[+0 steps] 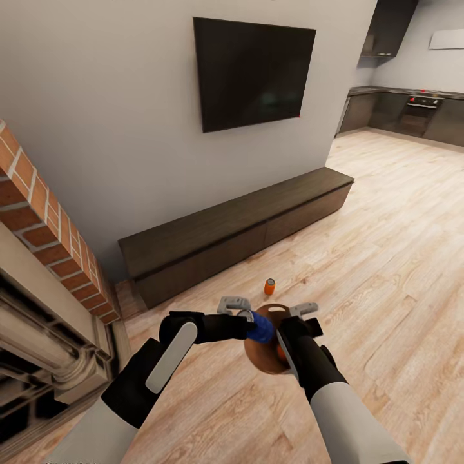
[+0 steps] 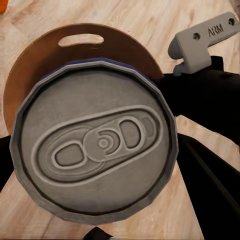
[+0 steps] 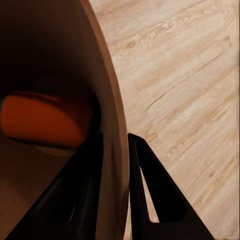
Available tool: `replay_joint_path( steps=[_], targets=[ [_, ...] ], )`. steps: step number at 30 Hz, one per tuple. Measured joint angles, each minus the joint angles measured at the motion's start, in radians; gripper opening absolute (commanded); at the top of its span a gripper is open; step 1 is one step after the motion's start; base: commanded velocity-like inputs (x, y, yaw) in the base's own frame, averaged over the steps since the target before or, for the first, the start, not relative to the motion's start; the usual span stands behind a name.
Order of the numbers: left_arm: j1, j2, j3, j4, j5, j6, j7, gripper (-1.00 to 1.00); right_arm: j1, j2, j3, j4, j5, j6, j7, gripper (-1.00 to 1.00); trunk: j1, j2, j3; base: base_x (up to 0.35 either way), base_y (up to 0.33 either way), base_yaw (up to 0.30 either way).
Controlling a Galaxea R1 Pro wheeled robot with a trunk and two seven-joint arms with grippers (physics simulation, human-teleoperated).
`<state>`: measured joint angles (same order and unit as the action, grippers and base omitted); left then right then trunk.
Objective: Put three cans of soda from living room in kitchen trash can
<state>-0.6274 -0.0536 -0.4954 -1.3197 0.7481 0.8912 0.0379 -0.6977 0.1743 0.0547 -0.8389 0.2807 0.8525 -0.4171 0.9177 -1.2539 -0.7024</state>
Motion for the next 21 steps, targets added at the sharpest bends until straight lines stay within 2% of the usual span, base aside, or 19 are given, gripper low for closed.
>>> replay_joint_path(
  steps=[2, 5, 7, 10, 14, 21],
  targets=[
    [0.000, 0.000, 0.000, 0.028, -0.002, -0.008, 0.000, -1.00, 0.000, 0.000, 0.020, -0.005, -0.016, 0.007, -0.001, -1.00, 0.000, 0.000, 0.000, 0.000, 0.000, 0.000],
    [-0.001, 0.000, -0.001, 0.065, 0.000, -0.037, 0.000, -1.00, 0.000, 0.000, 0.051, -0.011, -0.088, 0.016, 0.001, -1.00, 0.000, 0.000, 0.000, 0.000, 0.000, 0.000],
    [-0.001, 0.000, -0.001, 0.086, 0.000, -0.050, 0.000, -1.00, 0.000, 0.000, 0.072, -0.021, -0.115, 0.019, 0.002, -1.00, 0.000, 0.000, 0.000, 0.000, 0.000, 0.000],
    [-0.001, 0.000, -0.001, 0.118, -0.002, -0.061, 0.001, -1.00, 0.000, 0.000, 0.087, -0.031, -0.097, 0.034, -0.002, -1.00, 0.000, 0.000, 0.000, 0.000, 0.000, 0.000],
    [-0.002, 0.000, -0.002, 0.146, 0.001, -0.076, 0.000, -1.00, 0.000, 0.000, 0.094, -0.034, -0.120, 0.030, 0.000, -1.00, 0.000, 0.000, 0.000, 0.000, 0.000, 0.000],
    [-0.002, -0.001, -0.003, 0.196, -0.001, -0.116, 0.000, -1.00, 0.000, 0.000, 0.098, -0.037, -0.115, 0.034, -0.001, -1.00, 0.000, 0.000, 0.000, 0.000, 0.000, 0.000]
  ],
)
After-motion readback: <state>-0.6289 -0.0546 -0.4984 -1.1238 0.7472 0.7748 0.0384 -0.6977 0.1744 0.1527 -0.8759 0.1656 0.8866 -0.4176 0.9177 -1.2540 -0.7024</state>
